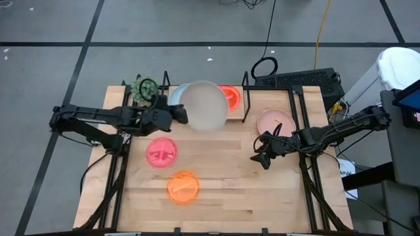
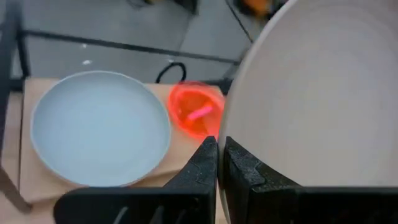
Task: Place and stack plates onto a shelf
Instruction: Stack the light brown plate on the blue plate on the shelf
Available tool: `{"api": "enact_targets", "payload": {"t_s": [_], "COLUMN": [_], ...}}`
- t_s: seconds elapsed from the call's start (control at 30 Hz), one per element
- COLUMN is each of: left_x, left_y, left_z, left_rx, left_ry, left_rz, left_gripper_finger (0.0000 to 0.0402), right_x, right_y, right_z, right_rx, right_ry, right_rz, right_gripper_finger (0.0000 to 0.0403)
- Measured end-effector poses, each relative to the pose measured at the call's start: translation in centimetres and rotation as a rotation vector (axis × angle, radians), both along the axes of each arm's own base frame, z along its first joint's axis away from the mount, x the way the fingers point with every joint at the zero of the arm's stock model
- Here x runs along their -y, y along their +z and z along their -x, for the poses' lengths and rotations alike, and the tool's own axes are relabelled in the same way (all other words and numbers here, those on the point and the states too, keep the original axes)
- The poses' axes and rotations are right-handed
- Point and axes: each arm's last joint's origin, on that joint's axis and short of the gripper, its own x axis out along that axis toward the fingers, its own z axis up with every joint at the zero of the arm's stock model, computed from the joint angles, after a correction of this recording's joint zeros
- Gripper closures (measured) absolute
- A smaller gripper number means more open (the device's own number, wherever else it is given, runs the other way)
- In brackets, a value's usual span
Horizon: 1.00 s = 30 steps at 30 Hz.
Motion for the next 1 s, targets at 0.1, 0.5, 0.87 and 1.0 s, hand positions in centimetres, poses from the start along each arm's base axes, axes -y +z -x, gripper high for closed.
{"api": "enact_targets", "payload": {"t_s": [0.1,0.5,0.87,1.0], "left_x": [-0.2,-0.7,-5.3,-7.0], "left_y": [-0.8,-7.7,-11.9,-12.1], "left_z": [-0.8,-5.1,-8.4,-8.3], "left_rx": [0.103,0.251,0.321,0.321], "left_ry": [0.137,0.508,0.655,0.697], "left_rz": [0.062,0.253,0.329,0.342], "left_gripper_finger": [0.0392,0.0392,0.0392,0.0392], "right_x": [0.1,1.1,1.9,2.0], "right_y": [0.0,0.5,1.2,1.3], "right_z": [0.0,0.7,2.8,3.3], "right_rx": [-0.004,0.011,-0.012,-0.018], "right_ry": [0.02,0.098,0.081,0.082], "right_rz": [0.031,0.168,0.183,0.181], "right_gripper_finger": [0.0177,0.0177,0.0177,0.0177]}}
